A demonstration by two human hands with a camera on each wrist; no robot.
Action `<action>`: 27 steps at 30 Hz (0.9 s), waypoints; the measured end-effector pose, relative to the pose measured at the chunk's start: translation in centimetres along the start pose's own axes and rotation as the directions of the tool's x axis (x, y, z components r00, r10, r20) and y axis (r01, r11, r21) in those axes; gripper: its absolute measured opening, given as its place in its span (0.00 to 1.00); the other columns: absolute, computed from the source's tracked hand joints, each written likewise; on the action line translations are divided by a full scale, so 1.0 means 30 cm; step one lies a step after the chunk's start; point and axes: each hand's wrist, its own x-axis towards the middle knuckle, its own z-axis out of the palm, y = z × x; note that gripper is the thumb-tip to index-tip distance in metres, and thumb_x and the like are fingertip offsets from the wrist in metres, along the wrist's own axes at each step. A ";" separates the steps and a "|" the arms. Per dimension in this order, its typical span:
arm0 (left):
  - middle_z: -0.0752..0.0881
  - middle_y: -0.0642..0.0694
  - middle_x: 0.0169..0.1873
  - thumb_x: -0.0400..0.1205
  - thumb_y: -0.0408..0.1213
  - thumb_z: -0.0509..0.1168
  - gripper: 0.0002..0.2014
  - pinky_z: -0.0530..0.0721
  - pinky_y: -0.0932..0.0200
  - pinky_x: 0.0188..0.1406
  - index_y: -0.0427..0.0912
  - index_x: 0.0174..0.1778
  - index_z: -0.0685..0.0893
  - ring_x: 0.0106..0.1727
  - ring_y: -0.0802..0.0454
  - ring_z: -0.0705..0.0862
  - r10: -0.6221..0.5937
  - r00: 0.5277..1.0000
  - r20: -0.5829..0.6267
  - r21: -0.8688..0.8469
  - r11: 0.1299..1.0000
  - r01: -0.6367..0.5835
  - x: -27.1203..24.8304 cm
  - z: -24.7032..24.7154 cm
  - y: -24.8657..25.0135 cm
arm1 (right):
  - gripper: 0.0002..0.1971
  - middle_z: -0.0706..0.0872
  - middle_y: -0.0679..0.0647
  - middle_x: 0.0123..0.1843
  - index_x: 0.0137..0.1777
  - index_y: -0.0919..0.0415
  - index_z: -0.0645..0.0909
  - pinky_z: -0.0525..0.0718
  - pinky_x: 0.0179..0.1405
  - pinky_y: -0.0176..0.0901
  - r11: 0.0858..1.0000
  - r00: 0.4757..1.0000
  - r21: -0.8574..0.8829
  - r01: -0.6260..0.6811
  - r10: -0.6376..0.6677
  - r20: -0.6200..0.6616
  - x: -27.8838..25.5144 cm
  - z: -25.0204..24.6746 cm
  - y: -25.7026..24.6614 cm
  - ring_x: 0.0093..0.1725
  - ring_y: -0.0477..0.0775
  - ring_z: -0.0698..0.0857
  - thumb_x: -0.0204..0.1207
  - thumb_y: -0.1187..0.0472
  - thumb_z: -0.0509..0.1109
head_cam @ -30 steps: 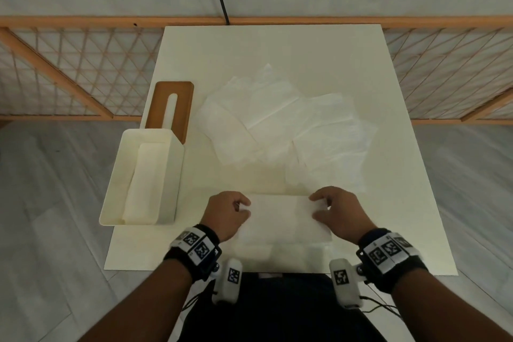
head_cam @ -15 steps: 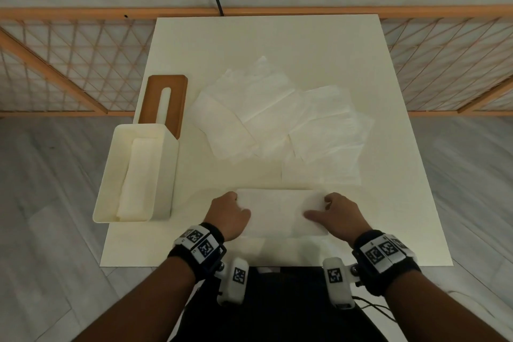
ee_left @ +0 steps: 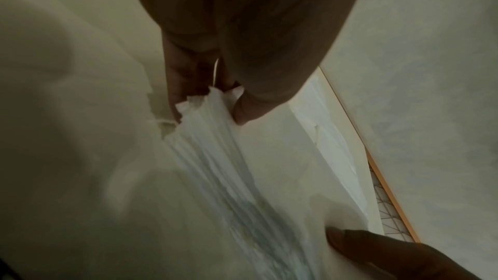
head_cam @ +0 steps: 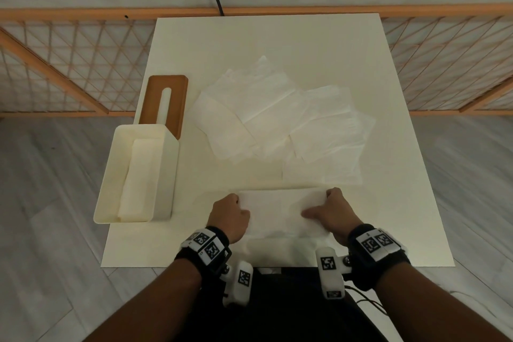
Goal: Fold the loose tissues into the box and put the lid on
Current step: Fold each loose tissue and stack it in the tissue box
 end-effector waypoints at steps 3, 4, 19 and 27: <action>0.83 0.46 0.41 0.80 0.41 0.67 0.08 0.78 0.58 0.38 0.41 0.46 0.77 0.39 0.52 0.79 -0.020 0.999 0.025 -0.031 0.999 0.021 -0.009 -0.011 0.002 | 0.42 0.82 0.58 0.58 0.67 0.56 0.66 0.89 0.53 0.65 0.997 0.997 0.021 0.072 -0.072 0.004 -0.017 -0.004 -0.017 0.55 0.61 0.85 0.56 0.62 0.86; 0.84 0.44 0.48 0.78 0.43 0.69 0.13 0.80 0.58 0.45 0.41 0.55 0.79 0.45 0.51 0.81 -0.017 1.000 0.023 -0.026 1.000 0.017 -0.010 -0.022 0.000 | 0.43 0.83 0.58 0.57 0.69 0.54 0.65 0.89 0.53 0.63 0.993 0.993 -0.015 0.121 -0.121 0.005 -0.028 -0.011 -0.034 0.54 0.60 0.85 0.57 0.63 0.86; 0.89 0.52 0.44 0.67 0.34 0.77 0.18 0.88 0.53 0.44 0.55 0.49 0.85 0.44 0.58 0.88 0.503 0.860 0.084 -0.434 0.795 -0.423 -0.048 -0.281 0.231 | 0.41 0.90 0.48 0.50 0.73 0.37 0.71 0.87 0.42 0.39 0.737 0.714 -0.100 0.669 -0.599 0.361 -0.223 -0.166 -0.504 0.46 0.46 0.88 0.64 0.60 0.87; 0.93 0.49 0.52 0.71 0.27 0.78 0.20 0.89 0.53 0.54 0.43 0.58 0.89 0.56 0.50 0.90 0.377 0.905 -0.198 -0.711 0.580 -0.397 -0.058 -0.231 0.224 | 0.36 0.88 0.50 0.62 0.69 0.52 0.77 0.87 0.61 0.50 0.735 0.709 0.291 0.612 -0.673 0.209 -0.191 -0.049 -0.364 0.63 0.50 0.87 0.64 0.77 0.83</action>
